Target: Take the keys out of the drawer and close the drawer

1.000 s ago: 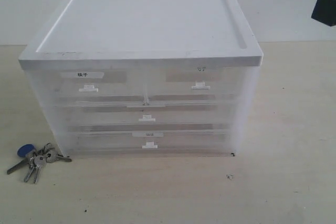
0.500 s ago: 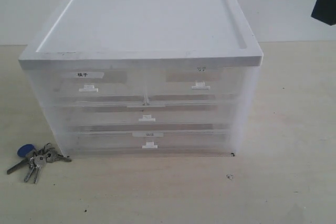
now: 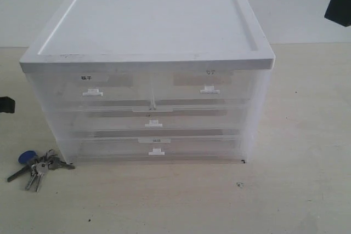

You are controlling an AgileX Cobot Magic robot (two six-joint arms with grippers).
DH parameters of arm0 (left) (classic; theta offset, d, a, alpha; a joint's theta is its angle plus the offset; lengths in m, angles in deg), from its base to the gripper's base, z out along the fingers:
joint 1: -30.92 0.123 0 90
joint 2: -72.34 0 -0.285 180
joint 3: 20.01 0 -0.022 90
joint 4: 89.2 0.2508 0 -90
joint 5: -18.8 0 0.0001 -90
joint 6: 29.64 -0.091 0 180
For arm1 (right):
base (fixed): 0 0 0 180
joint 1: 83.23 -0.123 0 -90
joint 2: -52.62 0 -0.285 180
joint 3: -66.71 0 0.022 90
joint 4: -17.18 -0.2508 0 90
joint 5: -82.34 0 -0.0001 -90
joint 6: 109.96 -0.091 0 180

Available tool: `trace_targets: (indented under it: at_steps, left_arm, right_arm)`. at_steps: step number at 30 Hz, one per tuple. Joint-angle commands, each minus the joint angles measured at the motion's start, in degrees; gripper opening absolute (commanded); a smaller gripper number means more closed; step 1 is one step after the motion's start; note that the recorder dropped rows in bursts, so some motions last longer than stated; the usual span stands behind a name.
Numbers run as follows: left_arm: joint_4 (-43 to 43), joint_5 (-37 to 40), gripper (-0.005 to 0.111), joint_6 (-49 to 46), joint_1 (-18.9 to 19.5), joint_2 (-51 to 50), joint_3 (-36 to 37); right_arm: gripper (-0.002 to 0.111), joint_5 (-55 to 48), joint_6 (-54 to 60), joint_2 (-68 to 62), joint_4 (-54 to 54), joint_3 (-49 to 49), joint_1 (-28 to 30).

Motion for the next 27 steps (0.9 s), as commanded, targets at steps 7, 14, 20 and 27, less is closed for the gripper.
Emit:
trace_targets:
  at_steps: [7, 14, 20, 27]
  left_arm:
    - [-12.0, -14.96, 0.005, -1.83, -6.26, -13.09, 2.11]
    - [-13.66, -14.18, 0.005, -2.44, -6.12, -17.93, 2.24]
    - [-13.66, -13.31, 0.005, -3.39, -6.23, -17.98, 4.81]
    - [-14.2, -14.3, 0.005, -4.69, -6.23, -17.12, 10.09]
  right_arm:
    - [0.0, 0.26, -0.07, 0.03, 0.56, 0.28, -0.01]
    - [0.0, 0.03, -0.07, 0.03, 0.56, 0.28, -0.01]
    - [0.0, -0.2, -0.07, 0.03, 0.56, 0.28, -0.01]
    - [0.0, -0.2, -0.07, 0.03, 0.56, 0.28, -0.01]
